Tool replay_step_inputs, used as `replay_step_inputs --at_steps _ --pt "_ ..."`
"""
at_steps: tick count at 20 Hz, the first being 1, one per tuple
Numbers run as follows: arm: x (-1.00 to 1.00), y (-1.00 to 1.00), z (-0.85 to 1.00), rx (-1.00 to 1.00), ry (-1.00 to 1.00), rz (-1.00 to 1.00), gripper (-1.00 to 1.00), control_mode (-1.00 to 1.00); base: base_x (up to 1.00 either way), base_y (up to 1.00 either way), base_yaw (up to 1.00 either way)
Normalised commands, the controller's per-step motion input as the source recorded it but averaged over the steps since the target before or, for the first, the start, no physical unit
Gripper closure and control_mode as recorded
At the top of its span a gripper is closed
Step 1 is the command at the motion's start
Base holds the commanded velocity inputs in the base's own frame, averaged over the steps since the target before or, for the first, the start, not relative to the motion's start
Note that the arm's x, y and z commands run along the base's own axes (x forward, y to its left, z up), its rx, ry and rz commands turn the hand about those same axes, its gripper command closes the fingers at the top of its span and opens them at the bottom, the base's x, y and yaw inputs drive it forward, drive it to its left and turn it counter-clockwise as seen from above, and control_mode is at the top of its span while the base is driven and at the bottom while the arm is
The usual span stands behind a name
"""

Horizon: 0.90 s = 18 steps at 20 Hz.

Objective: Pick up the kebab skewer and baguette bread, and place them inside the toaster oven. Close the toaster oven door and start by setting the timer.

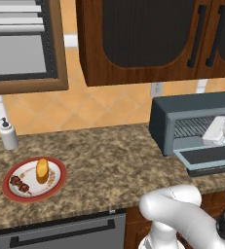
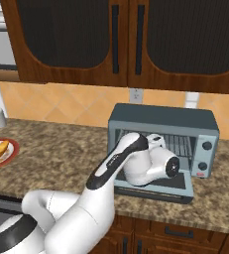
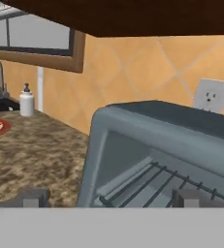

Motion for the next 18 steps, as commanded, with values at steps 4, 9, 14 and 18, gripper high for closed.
replay_step_inputs --at_steps 4,9,14,18 --pt "0.48 -0.34 -0.34 0.27 -0.05 0.00 -1.00 -1.00 0.00 0.00 0.00" --pt "0.33 -0.20 -0.22 0.13 0.00 0.00 -1.00 -1.00 0.00 0.00 0.00" --pt "0.37 -0.16 -0.25 0.00 0.00 0.00 -1.00 -1.00 0.00 0.00 0.00" --pt "0.39 -0.07 -0.34 0.00 0.00 0.00 -1.00 -1.00 0.00 0.00 0.00"
